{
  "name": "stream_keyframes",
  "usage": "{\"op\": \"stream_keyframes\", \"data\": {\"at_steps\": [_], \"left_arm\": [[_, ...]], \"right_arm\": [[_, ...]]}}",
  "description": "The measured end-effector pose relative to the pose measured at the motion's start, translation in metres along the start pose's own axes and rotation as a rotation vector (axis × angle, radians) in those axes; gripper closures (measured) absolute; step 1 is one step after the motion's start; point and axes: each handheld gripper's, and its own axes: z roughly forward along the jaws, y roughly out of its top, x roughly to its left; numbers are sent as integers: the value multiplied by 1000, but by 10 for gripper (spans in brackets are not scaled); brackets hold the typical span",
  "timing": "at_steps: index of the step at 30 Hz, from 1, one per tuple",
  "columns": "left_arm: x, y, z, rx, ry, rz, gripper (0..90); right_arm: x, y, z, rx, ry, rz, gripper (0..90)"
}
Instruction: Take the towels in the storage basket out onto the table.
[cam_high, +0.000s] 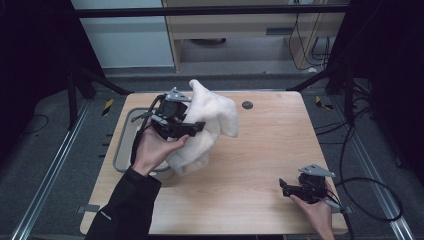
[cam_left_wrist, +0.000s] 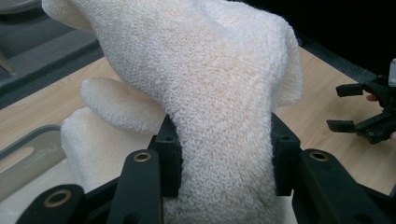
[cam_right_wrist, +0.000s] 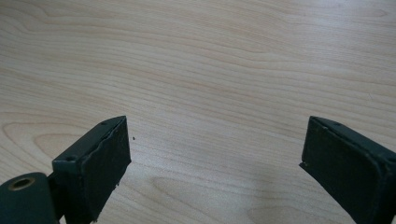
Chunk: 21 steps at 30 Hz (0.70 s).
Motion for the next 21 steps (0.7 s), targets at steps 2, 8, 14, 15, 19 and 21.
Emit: {"op": "stream_keyframes", "data": {"at_steps": [2,8,14,15,19,21], "left_arm": [[-5,0,6,6,-13,9,572],[-15,0,22,20,-39,28,572],[-23,-2,37,39,-43,45,572],[-24,-2,39,37,-45,44,572],[-28,-5,50,34,-61,45,572],[-30,-6,55,41,-69,49,572]], "right_arm": [[0,0,0,0,0,-1,79],[0,0,0,-1,-2,-2,79],[1,0,0,-2,-2,0,79],[0,-1,0,-5,-4,-4,79],[0,-1,0,-4,-5,2,79],[0,-1,0,-2,-4,5,79]]}}
